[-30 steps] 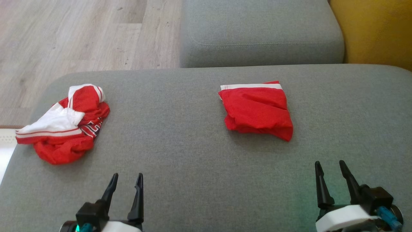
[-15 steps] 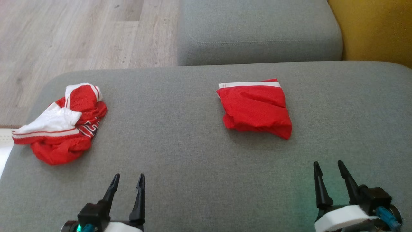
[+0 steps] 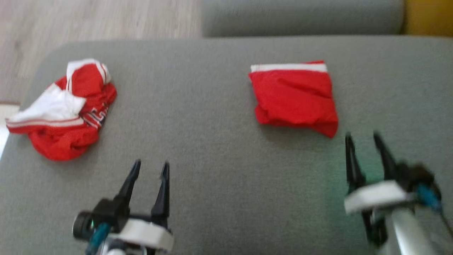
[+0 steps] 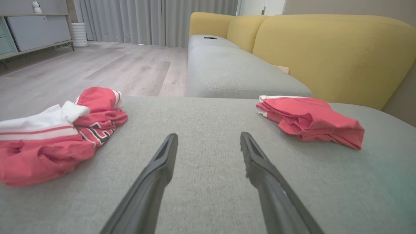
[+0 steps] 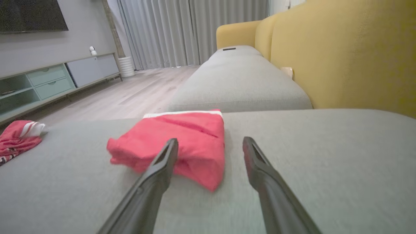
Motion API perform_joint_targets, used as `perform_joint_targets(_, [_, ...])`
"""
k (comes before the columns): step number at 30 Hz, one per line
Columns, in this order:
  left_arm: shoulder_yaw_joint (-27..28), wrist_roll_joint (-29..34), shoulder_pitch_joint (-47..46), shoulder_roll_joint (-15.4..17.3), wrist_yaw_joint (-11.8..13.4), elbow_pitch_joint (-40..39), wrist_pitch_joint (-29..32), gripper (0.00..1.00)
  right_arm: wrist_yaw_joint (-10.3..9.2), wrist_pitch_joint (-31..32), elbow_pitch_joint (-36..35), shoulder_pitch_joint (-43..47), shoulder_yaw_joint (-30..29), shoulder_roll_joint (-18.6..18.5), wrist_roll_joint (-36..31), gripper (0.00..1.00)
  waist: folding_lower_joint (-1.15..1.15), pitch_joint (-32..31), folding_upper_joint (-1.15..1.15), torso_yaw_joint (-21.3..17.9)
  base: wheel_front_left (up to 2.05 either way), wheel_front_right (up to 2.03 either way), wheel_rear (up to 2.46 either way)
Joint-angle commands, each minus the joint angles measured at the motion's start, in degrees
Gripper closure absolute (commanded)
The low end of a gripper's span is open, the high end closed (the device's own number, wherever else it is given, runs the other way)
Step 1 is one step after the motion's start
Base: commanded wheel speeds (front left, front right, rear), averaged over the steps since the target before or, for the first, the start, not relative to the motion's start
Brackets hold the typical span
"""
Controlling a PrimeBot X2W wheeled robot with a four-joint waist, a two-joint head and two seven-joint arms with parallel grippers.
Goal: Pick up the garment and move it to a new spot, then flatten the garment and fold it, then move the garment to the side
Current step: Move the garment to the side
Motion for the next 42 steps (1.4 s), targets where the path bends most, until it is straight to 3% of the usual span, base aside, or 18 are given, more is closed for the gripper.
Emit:
perform_joint_targets(1, [1.3, 0.3, -3.6, 0.0, 0.2, -2.4, -0.4, 0.00, -0.05, -0.8, -1.0, -4.9, 1.3, -1.0, -0.4, 0.00, 0.00, 3.0, 0.00, 1.4, 0.00, 0.00, 0.00])
perform_joint_targets(5, [-0.1, -0.3, -6.3, 0.0, 0.5, -2.9, -0.4, 0.00, -0.05, 1.6, 4.4, -13.3, 2.4, -3.1, 1.3, 0.00, 0.00, 5.7, 0.00, 2.5, 0.00, 0.00, 0.00])
perform_joint_targets(12, [-2.8, -1.0, -9.9, 0.0, 1.0, -3.2, -0.4, 0.00, -0.05, 14.0, 14.6, -26.3, 3.1, -8.3, 10.2, 0.00, 0.00, 9.4, 0.00, 4.6, 0.00, 0.00, 0.00])
perform_joint_targets(22, [-4.4, -1.3, -11.9, 0.0, 1.4, -2.7, -0.4, 0.00, -0.05, 28.2, 22.0, -31.2, 7.7, -13.4, 21.1, 0.00, 0.00, 11.9, 0.00, 6.4, 0.00, 0.00, 0.00])
perform_joint_targets(23, [-4.3, -1.3, -11.9, 0.0, 1.5, -2.7, -0.4, 0.00, -0.05, 28.6, 21.7, -31.1, 8.5, -13.5, 22.1, 0.11, 0.00, 12.1, 0.00, 6.3, 0.00, 0.00, 0.00])
perform_joint_targets(24, [-4.2, -1.4, -12.0, 0.0, 1.6, -2.7, -0.4, 0.00, -0.05, 28.6, 21.1, -30.9, 9.6, -14.2, 23.5, 0.87, 0.00, 12.4, 0.00, 6.0, 0.00, 0.00, 0.00])
perform_joint_targets(25, [-4.2, -1.3, -12.0, 0.0, 1.6, -2.6, -0.4, 0.00, -0.05, 28.0, 21.1, -30.9, 9.8, -14.8, 23.7, 1.00, 0.00, 12.5, 0.00, 5.8, 0.00, 0.00, 0.00])
perform_joint_targets(32, [-4.6, -1.1, -13.0, 0.0, 0.9, -3.1, -0.4, 0.00, -0.05, 23.8, 22.2, -32.2, 9.3, -19.7, 22.2, 1.00, 0.00, 14.7, 0.00, 2.5, 0.00, 0.00, 0.00])
perform_joint_targets(42, [-5.2, 0.1, -18.7, 0.0, -0.7, -4.9, -0.4, 0.00, -0.05, 23.8, 20.4, -36.0, 8.1, -32.3, 15.2, 1.00, 0.00, 22.2, 0.00, -3.5, 0.00, 0.00, 0.00])
